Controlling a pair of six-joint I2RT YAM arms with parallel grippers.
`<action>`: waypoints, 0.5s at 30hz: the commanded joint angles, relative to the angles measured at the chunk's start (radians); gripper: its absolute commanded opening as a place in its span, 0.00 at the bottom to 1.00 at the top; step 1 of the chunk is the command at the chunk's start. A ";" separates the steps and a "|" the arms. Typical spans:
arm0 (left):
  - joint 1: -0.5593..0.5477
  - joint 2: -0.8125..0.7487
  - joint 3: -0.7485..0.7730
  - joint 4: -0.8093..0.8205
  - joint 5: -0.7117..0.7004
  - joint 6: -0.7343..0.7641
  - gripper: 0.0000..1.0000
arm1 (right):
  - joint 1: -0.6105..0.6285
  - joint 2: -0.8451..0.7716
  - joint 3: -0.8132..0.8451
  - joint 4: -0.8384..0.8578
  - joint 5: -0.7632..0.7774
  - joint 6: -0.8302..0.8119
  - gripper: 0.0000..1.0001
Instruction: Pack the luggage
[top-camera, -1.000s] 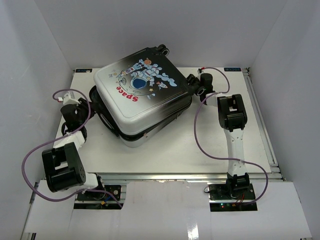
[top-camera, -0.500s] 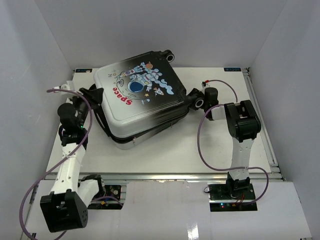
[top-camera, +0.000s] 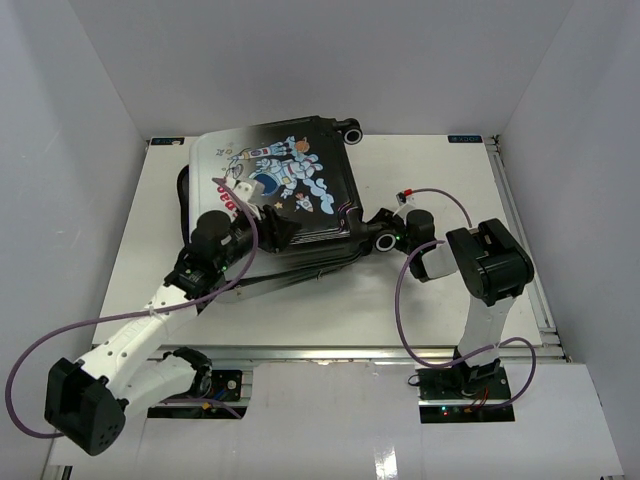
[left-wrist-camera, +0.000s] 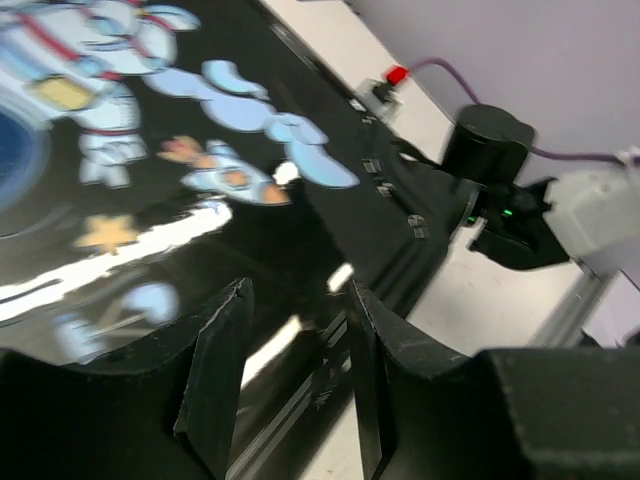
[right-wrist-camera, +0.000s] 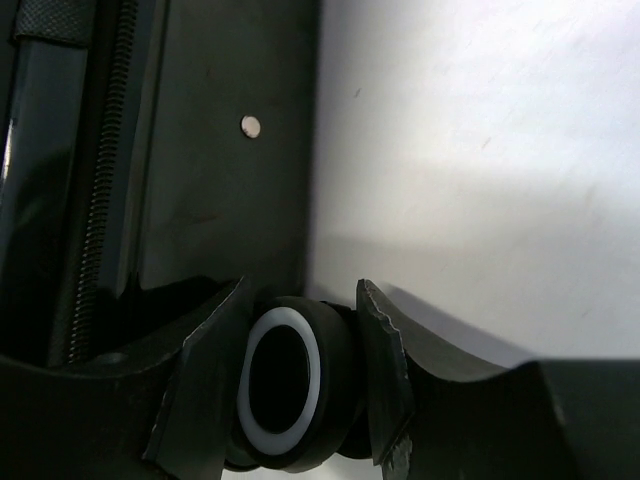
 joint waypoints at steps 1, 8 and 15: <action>-0.130 0.021 -0.031 -0.048 -0.185 0.031 0.53 | 0.104 -0.046 -0.099 -0.017 -0.067 0.006 0.50; -0.159 0.008 -0.027 -0.079 -0.338 0.024 0.58 | 0.183 -0.101 -0.144 -0.050 0.006 -0.039 0.49; -0.159 -0.082 -0.001 -0.185 -0.477 -0.054 0.41 | 0.239 -0.086 -0.095 -0.102 0.045 -0.067 0.49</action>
